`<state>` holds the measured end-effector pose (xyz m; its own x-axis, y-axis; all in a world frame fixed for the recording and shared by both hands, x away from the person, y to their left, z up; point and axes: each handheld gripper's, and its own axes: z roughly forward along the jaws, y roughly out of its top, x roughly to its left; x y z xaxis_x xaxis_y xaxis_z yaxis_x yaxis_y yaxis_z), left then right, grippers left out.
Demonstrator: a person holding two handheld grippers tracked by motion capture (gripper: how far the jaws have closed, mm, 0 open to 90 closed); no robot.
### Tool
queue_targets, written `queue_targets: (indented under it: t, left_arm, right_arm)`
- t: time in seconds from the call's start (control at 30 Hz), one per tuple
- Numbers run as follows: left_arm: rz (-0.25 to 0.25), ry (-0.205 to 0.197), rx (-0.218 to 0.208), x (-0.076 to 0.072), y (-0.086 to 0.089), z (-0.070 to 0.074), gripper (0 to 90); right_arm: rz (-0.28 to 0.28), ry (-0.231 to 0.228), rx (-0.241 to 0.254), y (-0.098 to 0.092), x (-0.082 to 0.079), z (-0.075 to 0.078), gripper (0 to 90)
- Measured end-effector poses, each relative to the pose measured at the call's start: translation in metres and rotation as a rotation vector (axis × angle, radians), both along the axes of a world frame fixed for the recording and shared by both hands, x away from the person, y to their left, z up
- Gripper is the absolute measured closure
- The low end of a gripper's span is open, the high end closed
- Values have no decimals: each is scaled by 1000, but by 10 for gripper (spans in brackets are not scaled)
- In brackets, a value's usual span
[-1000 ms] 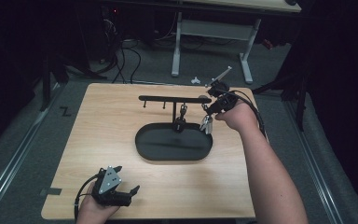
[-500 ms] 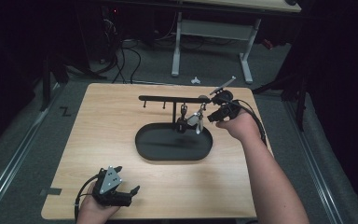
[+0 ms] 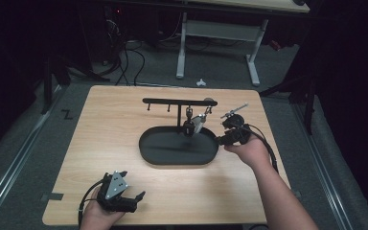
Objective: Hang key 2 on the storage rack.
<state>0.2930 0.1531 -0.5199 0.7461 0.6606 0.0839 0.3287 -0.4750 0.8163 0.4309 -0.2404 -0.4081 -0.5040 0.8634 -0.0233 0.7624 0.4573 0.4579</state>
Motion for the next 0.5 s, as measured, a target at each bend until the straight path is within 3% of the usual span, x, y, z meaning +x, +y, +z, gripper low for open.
queue_targets:
  t: [0.13,0.27,0.5]
  left_arm:
    - [-4,1,5,0,-2,-1,73]
    - [-5,-1,7,-1,-3,-1,73]
    - [-15,-1,11,-1,-5,-1,73]
  right_arm:
    - [3,-19,44,-2,-15,-12,460]
    - [3,-49,55,-6,-32,-28,448]
    - [-15,-137,89,-15,-65,-60,431]
